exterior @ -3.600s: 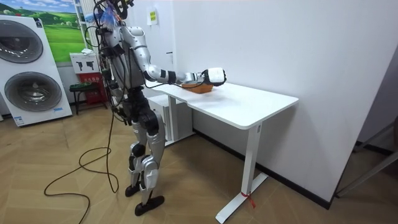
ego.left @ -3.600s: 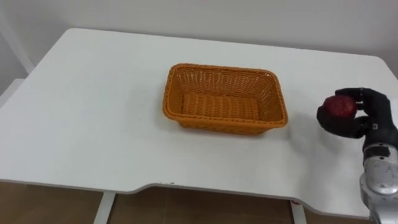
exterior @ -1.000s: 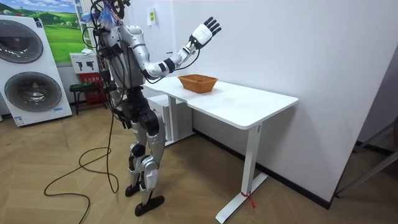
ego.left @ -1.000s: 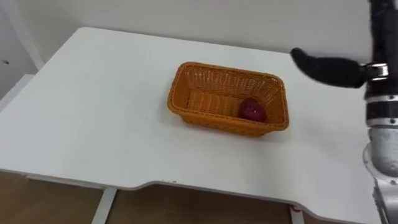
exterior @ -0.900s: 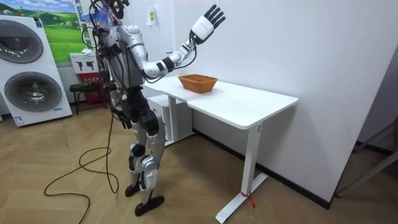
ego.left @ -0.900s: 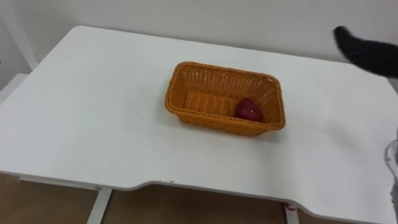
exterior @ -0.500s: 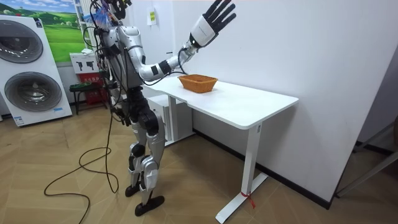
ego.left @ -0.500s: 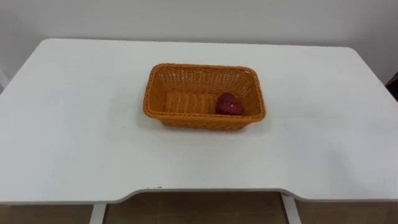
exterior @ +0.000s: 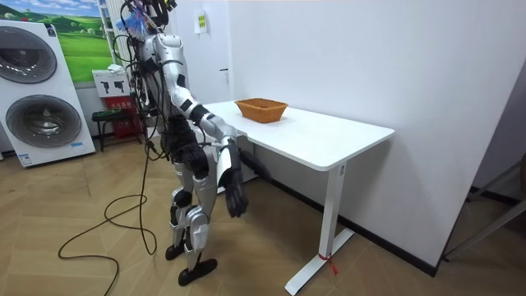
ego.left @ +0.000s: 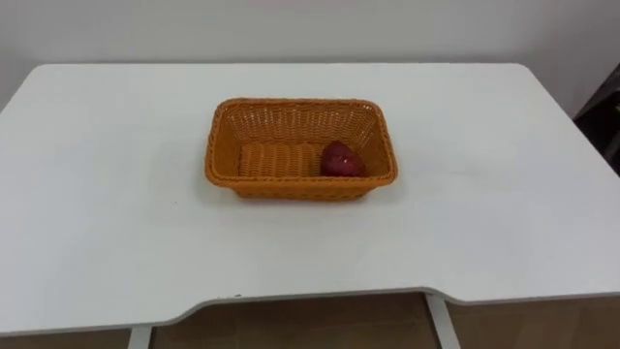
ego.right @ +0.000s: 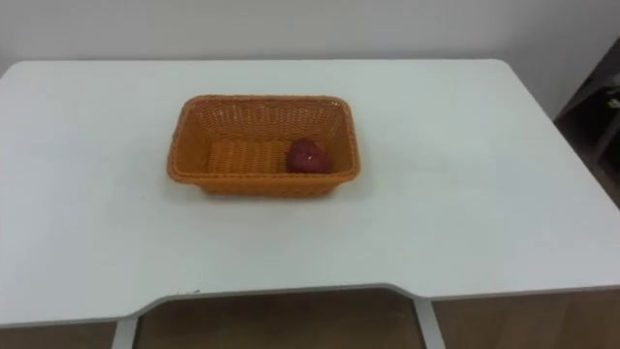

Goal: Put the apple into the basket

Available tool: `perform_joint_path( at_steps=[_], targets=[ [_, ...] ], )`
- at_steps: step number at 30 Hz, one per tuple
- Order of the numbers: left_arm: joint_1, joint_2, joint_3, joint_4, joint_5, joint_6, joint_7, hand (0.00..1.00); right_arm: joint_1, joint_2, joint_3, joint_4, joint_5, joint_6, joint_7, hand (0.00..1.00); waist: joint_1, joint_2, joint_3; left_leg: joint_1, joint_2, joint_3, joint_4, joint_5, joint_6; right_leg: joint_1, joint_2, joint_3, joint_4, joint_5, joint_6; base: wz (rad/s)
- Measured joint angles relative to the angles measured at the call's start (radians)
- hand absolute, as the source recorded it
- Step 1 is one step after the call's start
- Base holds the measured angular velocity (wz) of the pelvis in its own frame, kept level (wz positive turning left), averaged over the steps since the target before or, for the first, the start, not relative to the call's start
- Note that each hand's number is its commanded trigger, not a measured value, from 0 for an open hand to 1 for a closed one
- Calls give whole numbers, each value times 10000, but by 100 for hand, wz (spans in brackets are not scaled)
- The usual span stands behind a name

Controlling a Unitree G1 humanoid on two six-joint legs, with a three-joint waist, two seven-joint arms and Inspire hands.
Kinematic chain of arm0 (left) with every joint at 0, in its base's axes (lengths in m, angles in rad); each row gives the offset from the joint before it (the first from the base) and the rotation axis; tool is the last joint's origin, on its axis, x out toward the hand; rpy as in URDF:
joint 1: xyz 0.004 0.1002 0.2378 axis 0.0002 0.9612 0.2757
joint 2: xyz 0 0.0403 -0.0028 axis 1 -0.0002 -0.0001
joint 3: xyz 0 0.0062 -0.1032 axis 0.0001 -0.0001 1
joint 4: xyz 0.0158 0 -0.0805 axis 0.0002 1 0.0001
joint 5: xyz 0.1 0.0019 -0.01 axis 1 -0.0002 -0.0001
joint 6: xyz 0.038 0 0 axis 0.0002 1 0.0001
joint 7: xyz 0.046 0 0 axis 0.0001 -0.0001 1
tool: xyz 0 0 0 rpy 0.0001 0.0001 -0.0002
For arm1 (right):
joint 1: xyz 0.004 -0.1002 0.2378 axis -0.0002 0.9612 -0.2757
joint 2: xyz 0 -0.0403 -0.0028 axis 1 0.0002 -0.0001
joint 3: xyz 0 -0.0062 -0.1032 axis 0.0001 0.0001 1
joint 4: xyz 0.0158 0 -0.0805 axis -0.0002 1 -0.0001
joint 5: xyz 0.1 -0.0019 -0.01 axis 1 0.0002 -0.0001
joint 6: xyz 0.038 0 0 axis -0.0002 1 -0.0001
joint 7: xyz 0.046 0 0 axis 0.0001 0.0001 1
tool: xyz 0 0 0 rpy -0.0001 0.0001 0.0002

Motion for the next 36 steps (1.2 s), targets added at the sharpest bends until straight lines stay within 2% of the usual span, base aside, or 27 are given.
perform_joint_path(
  at_steps=[2, 4, 5, 6, 9, 11, 14, 16, 19, 23, 28, 31, 36],
  targets=[
    [-70, -22, 81, 26, 8, 67, 0, 0, 48, 343, 153, 1004, 342, 110, 538, 0, 70, 26, 13, 72, 13, -2, -19, 0, 0, 46, 20, 82, 8, 2, -3, 0],
    [-64, -90, 86, -154, 58, 102, -9, 0, 385, 881, 522, 1537, 533, 502, 1215, 0, 237, 119, 29, 81, 22, 44, -13, -2, -1, 3, 27, 82, 19, 2, -3, 0],
    [-44, -119, 86, -180, 89, 113, -12, 0, 408, 959, 652, 1690, 542, 559, 1400, 0, 256, 158, 33, 66, 23, 44, -12, -2, -2, -15, 27, 85, 28, 3, -4, 0],
    [-34, -154, 75, -177, 174, 164, -49, 0, 399, 1007, 1007, 2104, 536, 721, 1808, 0, 240, 242, 61, 52, 22, 41, -7, -2, -1, -28, 21, 75, 40, 4, -7, 0],
    [-42, -160, 83, -71, 185, 197, -108, 0, 388, 1057, 1780, 2929, 494, 1079, 2900, 0, 307, 324, 60, 52, 22, 45, 14, -7, -1, -45, 18, 98, 32, -5, -14, 0],
    [-54, -161, 82, 61, 186, 207, -189, 0, 382, 1068, 2263, 3398, 414, 1149, 3608, 0, 310, 348, 77, 82, 21, 30, -13, -8, 0, -9, 12, 85, 18, -13, -16, 0],
    [-42, -217, 78, 41, 180, 225, -333, 0, 500, 1200, 3032, 3810, 240, 1385, 4648, 0, 579, 288, 69, 104, 24, 12, 24, -7, 0, -7, 7, 80, 13, -11, -15, 0],
    [-54, -337, 72, 57, 130, 366, -336, 0, 544, 1293, 3514, 4033, -578, 1595, 5360, 0, 683, 286, 74, 152, 18, 11, 6, -6, 2, -7, -7, 77, 2, -8, -12, -2],
    [-59, -418, 71, 115, 119, 558, -332, 0, 521, 1435, 3755, 4117, -1491, 1875, 5988, 0, 796, 297, 81, 253, 6, 15, -34, -6, 2, 66, -9, 78, 12, -7, -13, -3],
    [-83, -486, 29, 273, -26, 611, -338, 0, 413, 1587, 4218, 4134, -2394, 2006, 6519, 0, 799, 322, 92, 258, 11, 37, -57, -6, 2, 133, 2, 77, -10, -8, -14, 1],
    [-337, -557, -141, 655, -27, 620, -559, 0, 403, 1601, 4714, 4158, -3626, 2019, 7067, 0, 794, 490, 95, 259, 15, 40, -92, -7, 2, 100, -4, 85, -3, -9, -13, 0],
    [-399, -569, -143, 818, -27, 624, -718, 0, 421, 1602, 4829, 4163, -3986, 2029, 7280, 0, 792, 593, 100, 260, 13, 31, -115, -7, 2, 83, -9, 87, -1, -12, -13, 0],
    [-396, -604, -142, 830, -17, 639, -756, 0, 436, 1640, 4833, 4191, -4465, 2145, 7543, 0, 794, 629, 104, 276, -1, 31, -126, -6, 2, 83, -14, 82, -3, -16, -10, 0]
  ],
)
